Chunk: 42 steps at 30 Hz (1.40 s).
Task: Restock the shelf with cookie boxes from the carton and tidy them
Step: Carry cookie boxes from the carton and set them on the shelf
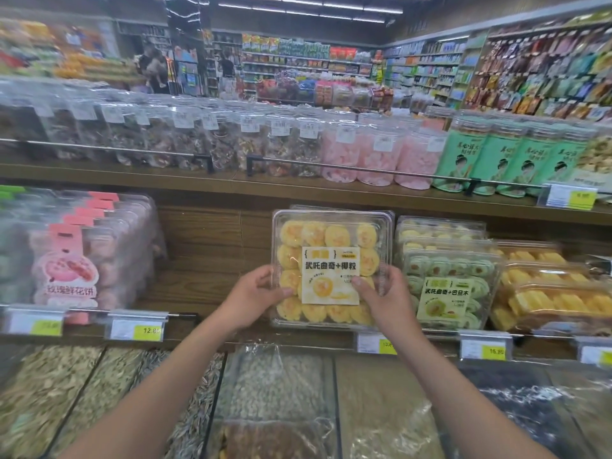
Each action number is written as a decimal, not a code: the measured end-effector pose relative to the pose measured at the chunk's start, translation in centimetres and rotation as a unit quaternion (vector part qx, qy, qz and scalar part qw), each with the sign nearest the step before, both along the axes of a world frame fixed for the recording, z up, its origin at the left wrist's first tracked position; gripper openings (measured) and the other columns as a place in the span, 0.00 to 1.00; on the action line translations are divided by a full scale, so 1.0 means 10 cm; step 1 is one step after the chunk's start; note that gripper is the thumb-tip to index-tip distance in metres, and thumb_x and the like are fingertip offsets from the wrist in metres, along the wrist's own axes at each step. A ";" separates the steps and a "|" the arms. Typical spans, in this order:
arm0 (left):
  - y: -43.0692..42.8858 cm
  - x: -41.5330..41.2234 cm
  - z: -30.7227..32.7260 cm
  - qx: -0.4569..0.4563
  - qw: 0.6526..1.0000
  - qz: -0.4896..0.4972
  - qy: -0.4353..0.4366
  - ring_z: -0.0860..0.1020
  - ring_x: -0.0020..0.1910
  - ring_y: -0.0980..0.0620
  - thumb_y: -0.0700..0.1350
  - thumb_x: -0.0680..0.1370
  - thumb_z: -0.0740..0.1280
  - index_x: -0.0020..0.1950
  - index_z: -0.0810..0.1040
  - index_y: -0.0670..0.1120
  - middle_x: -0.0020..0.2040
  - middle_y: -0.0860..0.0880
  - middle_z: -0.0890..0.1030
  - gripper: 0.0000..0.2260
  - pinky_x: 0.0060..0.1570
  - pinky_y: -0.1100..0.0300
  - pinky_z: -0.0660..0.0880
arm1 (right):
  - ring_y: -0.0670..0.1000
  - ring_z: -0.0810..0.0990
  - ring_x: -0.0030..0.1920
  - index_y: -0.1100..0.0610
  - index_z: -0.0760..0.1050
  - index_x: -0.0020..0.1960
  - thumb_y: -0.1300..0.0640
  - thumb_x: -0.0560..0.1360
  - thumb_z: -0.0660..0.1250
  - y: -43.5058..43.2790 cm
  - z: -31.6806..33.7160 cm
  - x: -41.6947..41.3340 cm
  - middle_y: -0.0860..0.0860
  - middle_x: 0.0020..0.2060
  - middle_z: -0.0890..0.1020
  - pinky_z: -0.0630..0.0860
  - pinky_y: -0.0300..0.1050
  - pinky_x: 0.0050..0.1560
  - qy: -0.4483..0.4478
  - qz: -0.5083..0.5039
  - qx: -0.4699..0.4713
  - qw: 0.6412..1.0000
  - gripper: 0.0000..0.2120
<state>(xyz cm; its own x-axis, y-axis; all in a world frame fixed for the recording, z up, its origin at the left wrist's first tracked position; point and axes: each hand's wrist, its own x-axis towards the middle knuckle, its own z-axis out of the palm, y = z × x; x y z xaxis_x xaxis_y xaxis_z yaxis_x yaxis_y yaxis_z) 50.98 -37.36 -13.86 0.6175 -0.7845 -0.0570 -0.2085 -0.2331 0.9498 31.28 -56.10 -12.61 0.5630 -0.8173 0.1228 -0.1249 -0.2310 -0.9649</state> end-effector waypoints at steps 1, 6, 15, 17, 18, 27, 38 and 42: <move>-0.02 0.01 0.03 -0.003 1.000 0.011 -0.003 0.86 0.55 0.41 0.68 0.63 0.78 0.74 0.74 0.55 0.63 0.48 0.85 0.42 0.60 0.39 0.82 | 0.48 0.82 0.57 0.50 0.70 0.64 0.47 0.76 0.76 -0.03 -0.02 0.05 0.41 0.53 0.81 0.80 0.47 0.57 0.015 -0.008 -0.012 1.000 0.23; -0.17 0.10 -0.07 -0.025 0.997 0.062 -0.034 0.87 0.45 0.46 0.48 0.76 0.78 0.66 0.78 0.57 0.54 0.52 0.87 0.20 0.53 0.40 0.84 | 0.47 0.76 0.61 0.50 0.66 0.75 0.47 0.78 0.74 -0.07 -0.10 0.20 0.45 0.60 0.76 0.76 0.49 0.63 0.012 -0.011 -0.013 1.000 0.30; -0.30 0.11 -0.29 -0.009 0.986 0.099 -0.133 0.82 0.54 0.55 0.47 0.77 0.77 0.68 0.79 0.56 0.59 0.56 0.79 0.19 0.55 0.51 0.84 | 0.39 0.78 0.54 0.51 0.70 0.74 0.52 0.77 0.76 -0.12 -0.31 0.26 0.45 0.58 0.78 0.79 0.49 0.61 0.029 -0.044 -0.057 0.997 0.28; -0.29 0.10 -0.33 -0.004 0.986 0.096 -0.135 0.82 0.52 0.55 0.47 0.77 0.77 0.69 0.78 0.56 0.59 0.56 0.80 0.21 0.53 0.52 0.84 | 0.43 0.79 0.54 0.51 0.71 0.72 0.51 0.76 0.77 -0.13 -0.40 0.25 0.48 0.59 0.77 0.80 0.52 0.61 0.042 -0.051 -0.061 0.996 0.28; -0.29 0.10 -0.37 -0.001 0.987 0.096 -0.132 0.83 0.52 0.55 0.47 0.77 0.77 0.70 0.78 0.56 0.59 0.55 0.81 0.22 0.52 0.51 0.85 | 0.45 0.79 0.55 0.51 0.71 0.72 0.50 0.76 0.77 -0.13 -0.45 0.25 0.47 0.58 0.76 0.79 0.52 0.61 0.048 -0.052 -0.059 0.996 0.28; -0.26 0.01 -0.50 0.049 0.982 0.114 -0.141 0.82 0.50 0.57 0.48 0.76 0.78 0.73 0.69 0.54 0.56 0.57 0.78 0.29 0.48 0.55 0.82 | 0.50 0.80 0.54 0.54 0.72 0.61 0.50 0.73 0.80 -0.10 -0.61 0.23 0.50 0.53 0.81 0.76 0.44 0.53 0.081 -0.096 -0.047 0.991 0.23; -0.19 -0.03 -0.48 0.085 0.970 0.104 -0.202 0.82 0.46 0.60 0.55 0.76 0.78 0.72 0.67 0.57 0.55 0.61 0.79 0.29 0.47 0.50 0.83 | 0.52 0.78 0.64 0.58 0.69 0.73 0.47 0.76 0.76 -0.03 -0.61 0.18 0.52 0.63 0.79 0.77 0.52 0.66 0.125 -0.084 -0.059 0.987 0.31; -0.11 -0.05 -0.46 0.080 0.969 0.093 -0.213 0.81 0.50 0.60 0.58 0.76 0.77 0.74 0.66 0.57 0.56 0.63 0.78 0.30 0.50 0.49 0.82 | 0.53 0.74 0.70 0.59 0.63 0.80 0.50 0.77 0.75 0.05 -0.52 0.11 0.53 0.70 0.75 0.72 0.49 0.69 0.155 -0.068 -0.058 0.984 0.37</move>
